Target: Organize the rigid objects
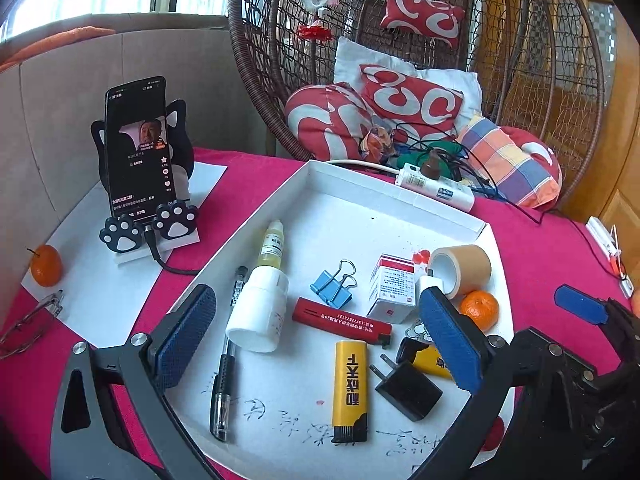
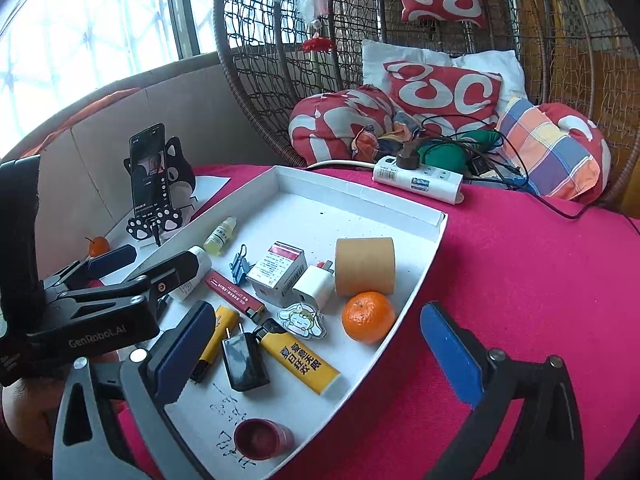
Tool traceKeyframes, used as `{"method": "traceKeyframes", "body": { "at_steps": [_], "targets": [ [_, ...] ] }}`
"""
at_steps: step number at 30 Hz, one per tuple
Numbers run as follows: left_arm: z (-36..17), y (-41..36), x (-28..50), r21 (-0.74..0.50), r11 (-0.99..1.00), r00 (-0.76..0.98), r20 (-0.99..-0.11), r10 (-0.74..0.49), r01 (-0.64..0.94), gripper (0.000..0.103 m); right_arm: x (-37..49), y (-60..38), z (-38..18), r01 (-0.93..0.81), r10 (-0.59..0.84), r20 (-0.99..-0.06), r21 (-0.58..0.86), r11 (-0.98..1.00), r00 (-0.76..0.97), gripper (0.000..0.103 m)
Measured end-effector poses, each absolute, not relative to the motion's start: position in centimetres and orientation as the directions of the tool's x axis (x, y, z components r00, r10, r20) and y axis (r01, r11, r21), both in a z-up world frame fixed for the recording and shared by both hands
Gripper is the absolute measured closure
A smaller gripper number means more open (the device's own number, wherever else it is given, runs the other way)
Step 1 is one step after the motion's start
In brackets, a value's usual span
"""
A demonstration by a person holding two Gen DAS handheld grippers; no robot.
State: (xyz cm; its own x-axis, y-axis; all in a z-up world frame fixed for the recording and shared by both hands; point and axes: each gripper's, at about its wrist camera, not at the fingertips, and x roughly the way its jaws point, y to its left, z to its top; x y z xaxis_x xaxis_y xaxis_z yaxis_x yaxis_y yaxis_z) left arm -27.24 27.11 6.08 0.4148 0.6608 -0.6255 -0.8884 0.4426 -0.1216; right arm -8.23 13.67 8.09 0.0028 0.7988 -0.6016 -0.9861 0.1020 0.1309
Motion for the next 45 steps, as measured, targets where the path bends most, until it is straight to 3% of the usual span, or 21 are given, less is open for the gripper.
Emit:
{"method": "traceKeyframes", "body": {
  "at_steps": [12,22,28,33,41,45],
  "targets": [
    [8.5,24.2,-25.9,-0.085,0.497,0.445,-0.594,0.670,-0.863,0.000,-6.9,9.5,10.6,-0.984,0.855,-0.516,0.128,0.126,0.042,0.000],
    [10.3,20.6,-23.7,0.011,0.545,0.449,-0.553,0.701,-0.838,0.000,-5.7,4.1,13.8,-0.979,0.907,-0.386,0.038,0.199,0.169,0.000],
    [11.7,17.8,-22.5,0.067,0.564,0.455,-0.518,0.725,-0.823,0.000,-5.0,2.4,13.8,-0.966,0.901,-0.354,-0.031,0.256,0.250,0.000],
    [13.0,16.0,-21.7,0.098,0.541,0.426,-0.507,0.749,-0.835,0.000,-3.6,-0.4,14.0,-0.959,0.929,-0.265,0.042,0.279,0.259,0.000],
    [16.0,10.4,-22.0,0.135,0.570,0.485,-0.390,0.783,-0.811,0.000,-1.1,-4.6,15.4,-0.931,0.934,-0.162,0.134,0.340,0.318,0.000],
    [16.1,9.1,-22.3,0.120,0.609,0.520,-0.410,0.749,-0.784,0.000,-0.5,-6.2,15.8,-0.923,0.942,-0.116,0.193,0.334,0.316,0.000]
  ]
}}
